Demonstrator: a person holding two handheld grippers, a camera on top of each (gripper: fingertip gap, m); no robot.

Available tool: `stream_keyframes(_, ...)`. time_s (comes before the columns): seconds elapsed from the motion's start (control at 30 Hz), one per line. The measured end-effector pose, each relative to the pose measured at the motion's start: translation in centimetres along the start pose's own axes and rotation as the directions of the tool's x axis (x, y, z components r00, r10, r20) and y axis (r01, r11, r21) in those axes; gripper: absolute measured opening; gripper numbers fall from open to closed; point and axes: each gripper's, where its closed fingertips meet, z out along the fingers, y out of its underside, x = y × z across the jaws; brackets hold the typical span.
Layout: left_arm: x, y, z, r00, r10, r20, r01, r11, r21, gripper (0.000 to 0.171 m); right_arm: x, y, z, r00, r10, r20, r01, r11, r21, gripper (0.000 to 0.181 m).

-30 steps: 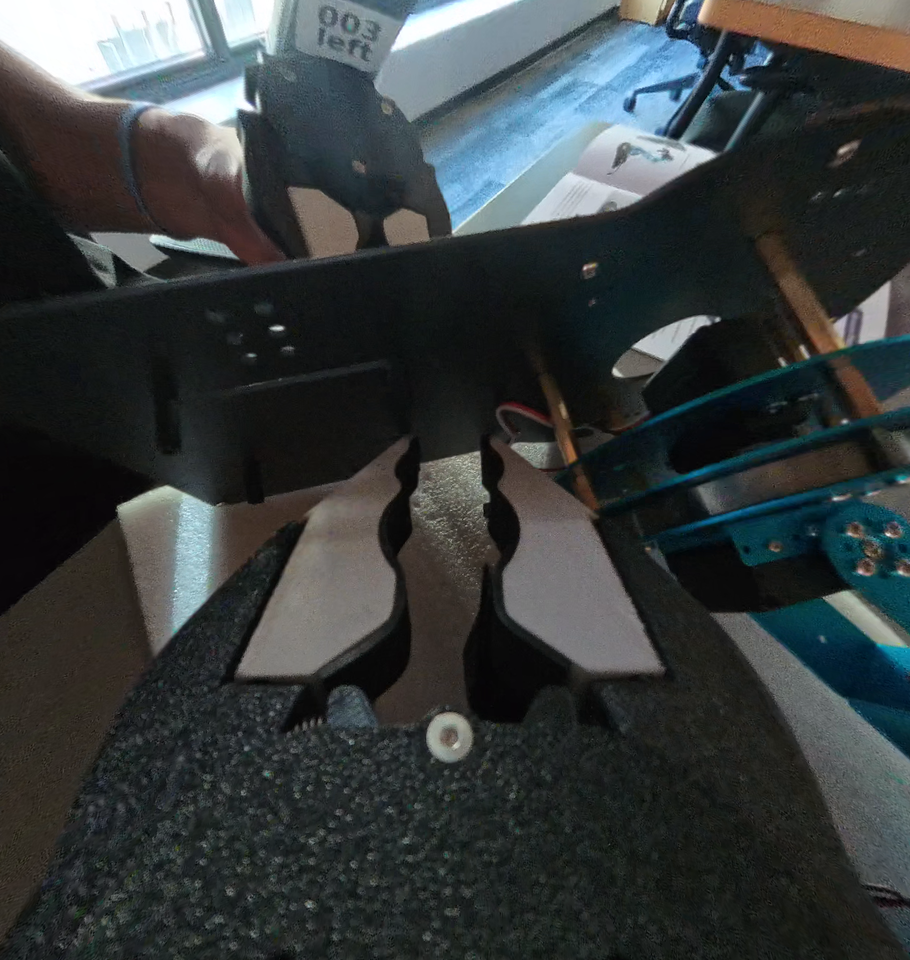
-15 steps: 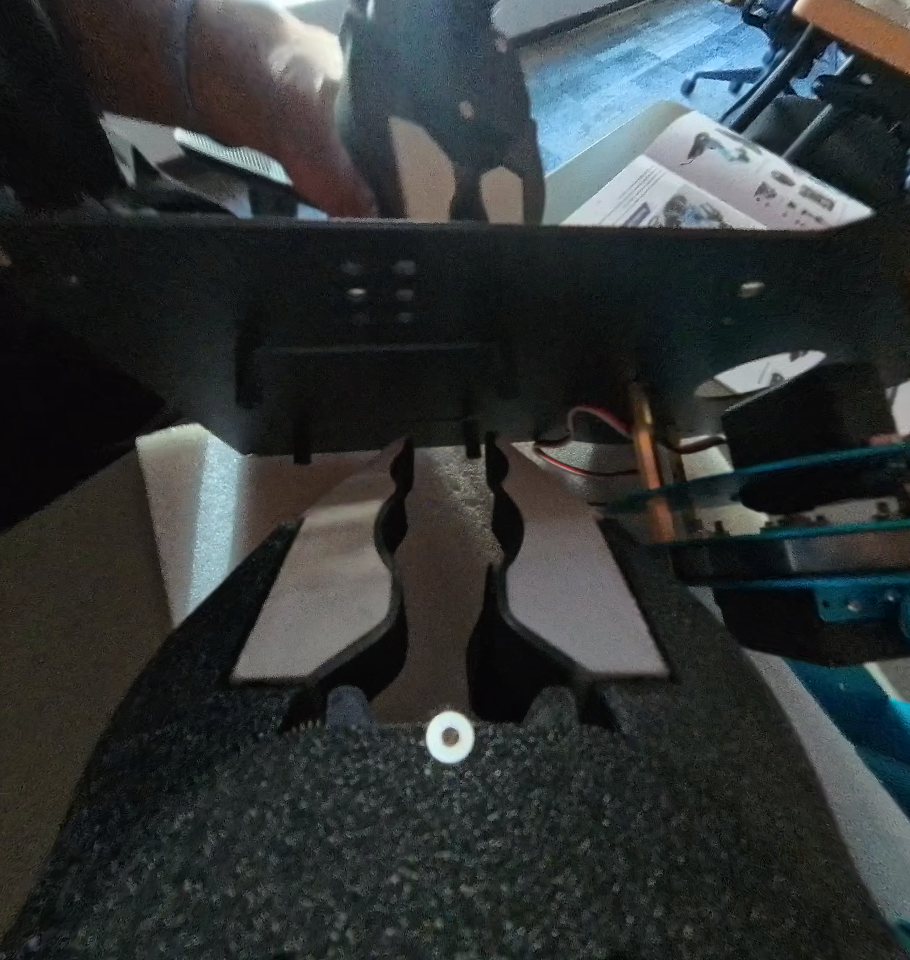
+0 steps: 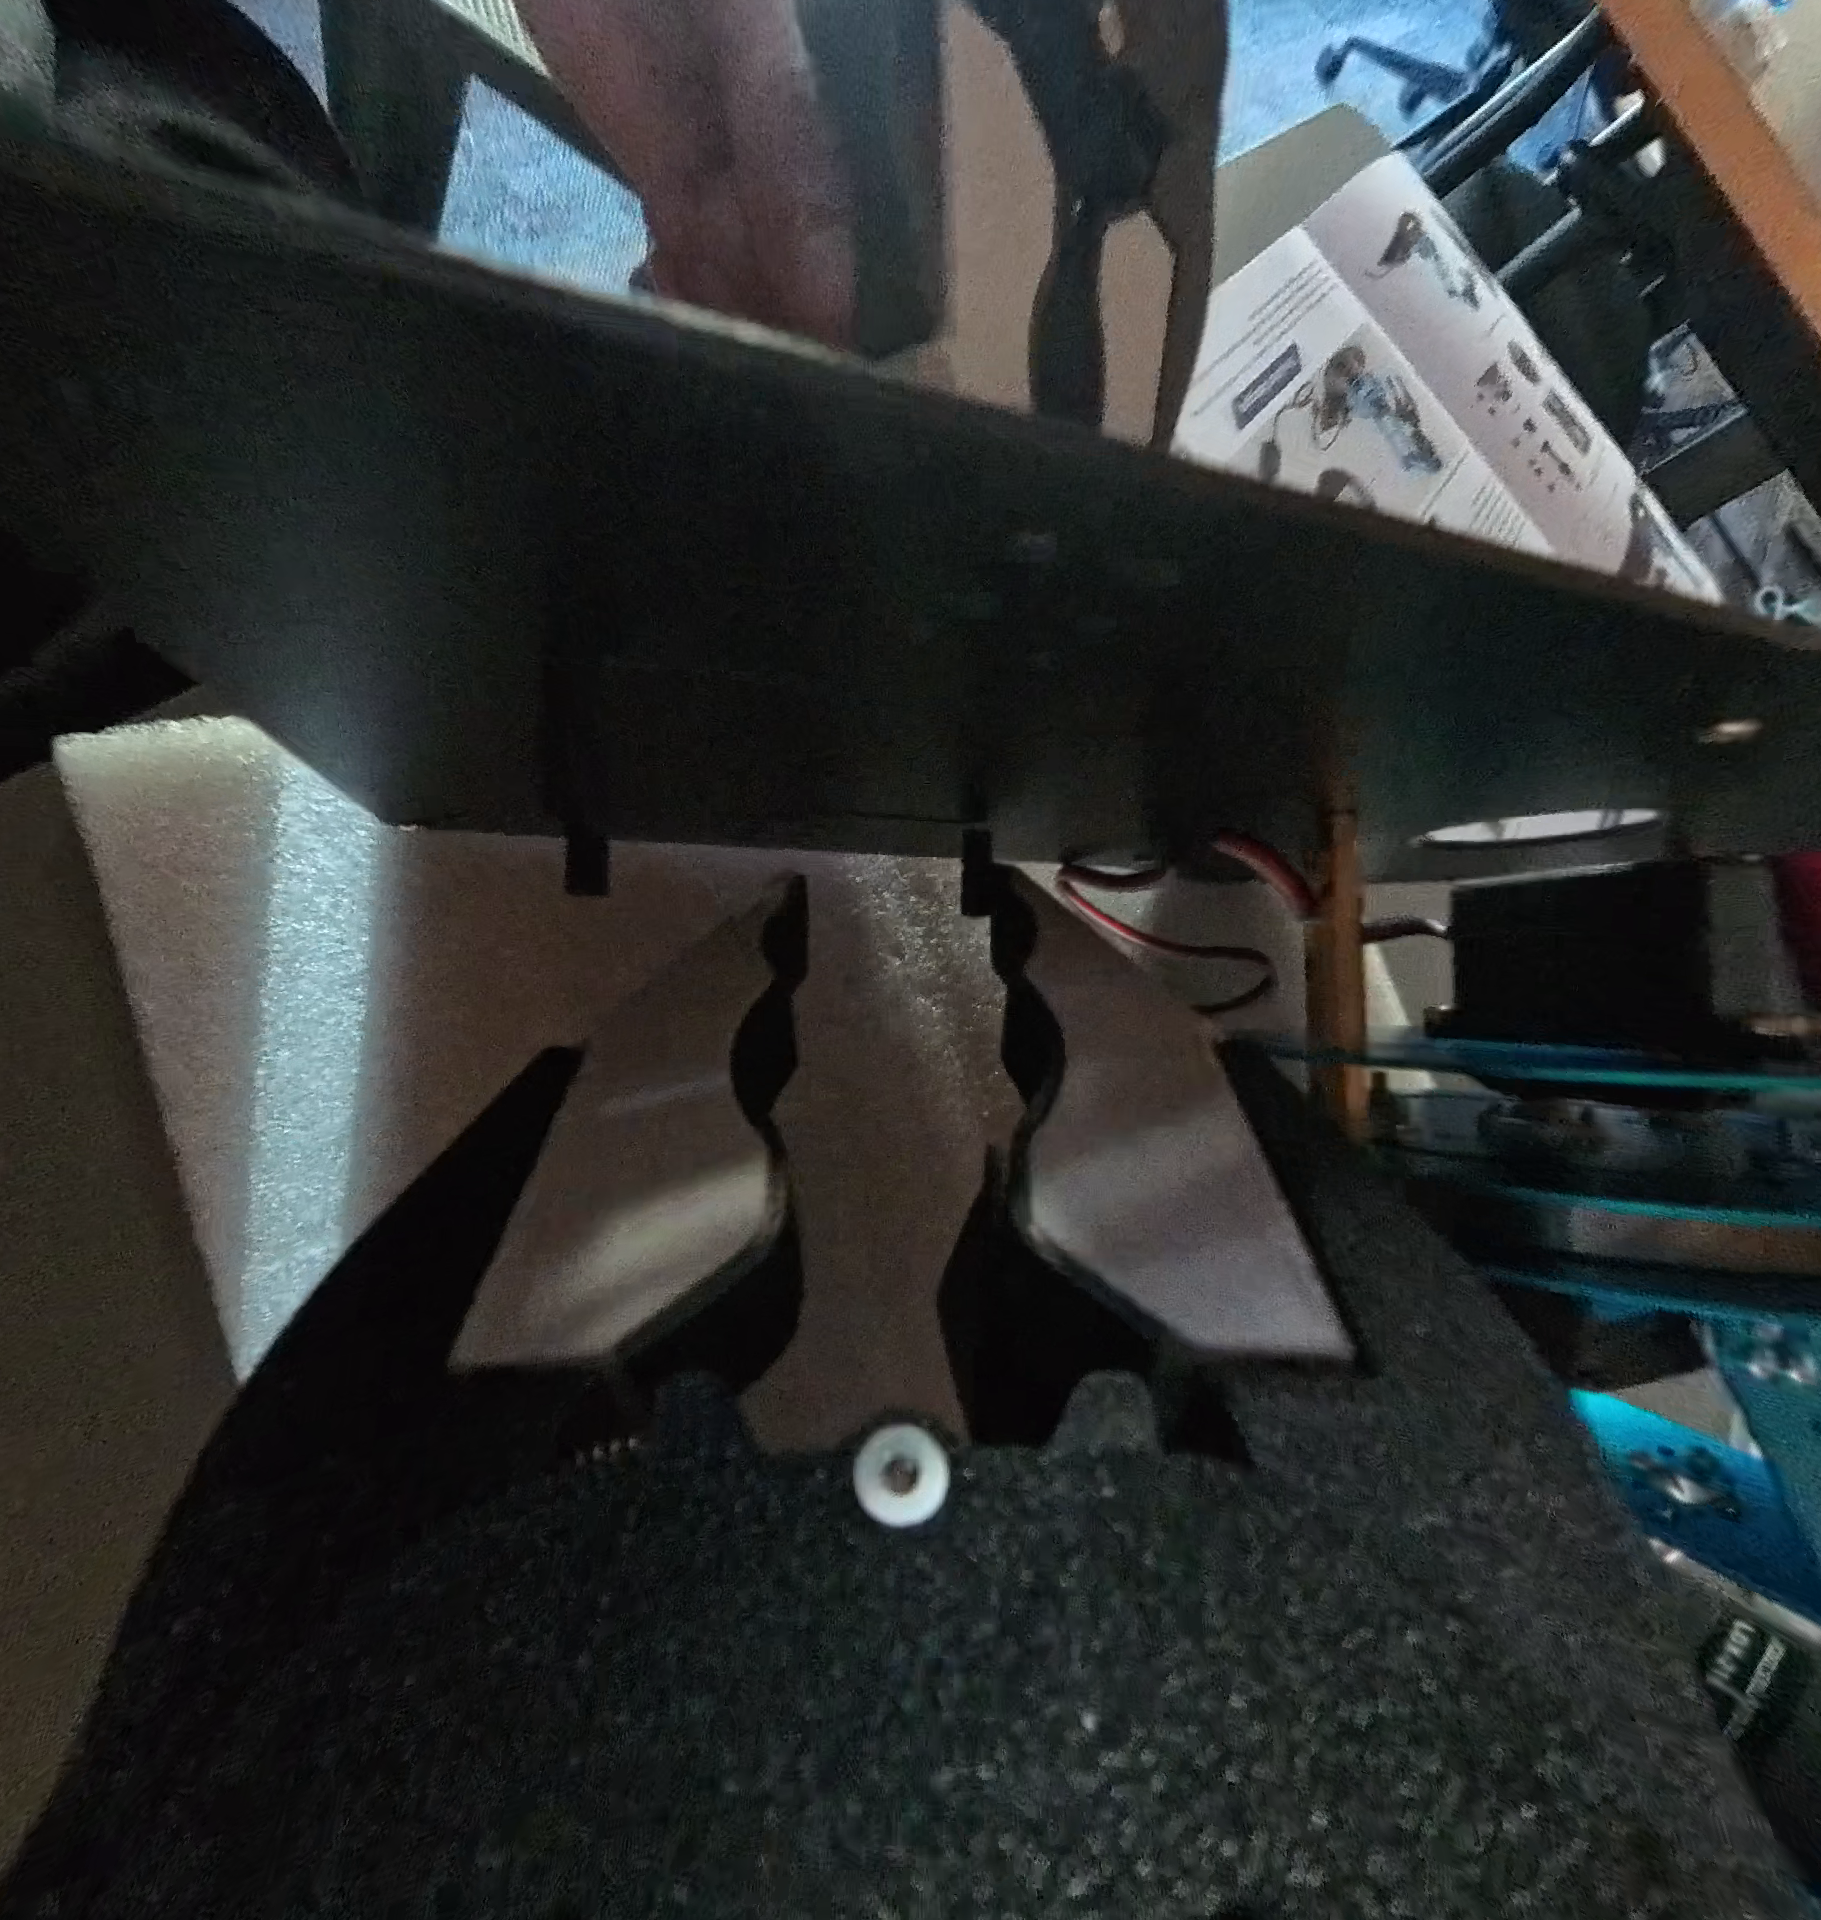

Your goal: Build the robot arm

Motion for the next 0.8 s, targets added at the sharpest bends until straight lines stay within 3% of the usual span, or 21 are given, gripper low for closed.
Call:
stream_keyframes(0.07, 0.0, 0.0, 0.0, 1.000, -0.001, -0.001, 0.001, 1.000, 0.001, 0.000, -0.4, 0.5, 0.9, 1.000, -0.019, -0.012, 0.019, 1.000, -0.023, 0.041)
stream_keyframes(0.27, 0.0, 0.0, 0.0, 1.000, 0.002, -0.003, -0.002, 1.000, 0.000, 0.000, 0.5, -0.1, -0.3, 0.998, -0.046, -0.043, 0.046, 0.999, -0.008, 0.031)
stream_keyframes(0.4, 0.0, 0.0, 0.0, 1.000, 0.003, -0.004, -0.003, 1.000, -0.002, 0.000, -0.1, 0.6, 0.9, 0.996, -0.069, -0.051, 0.067, 0.997, -0.036, 0.040)
stream_keyframes(0.57, 0.0, 0.0, 0.0, 1.000, -0.006, -0.010, 0.006, 1.000, 0.006, 0.000, 0.4, 0.1, -0.1, 0.997, -0.065, -0.050, 0.064, 0.998, -0.019, 0.030)
stream_keyframes(0.67, 0.0, 0.0, 0.0, 1.000, 0.000, -0.006, 0.000, 1.000, 0.002, 0.000, -0.2, 0.6, 0.9, 0.994, -0.092, -0.061, 0.089, 0.995, -0.041, 0.042)
stream_keyframes(0.8, 0.0, 0.0, 0.0, 1.000, -0.003, -0.012, 0.003, 1.000, 0.005, 0.000, 0.9, 0.5, -0.1, 0.991, -0.096, -0.092, 0.092, 0.995, -0.040, 0.031)
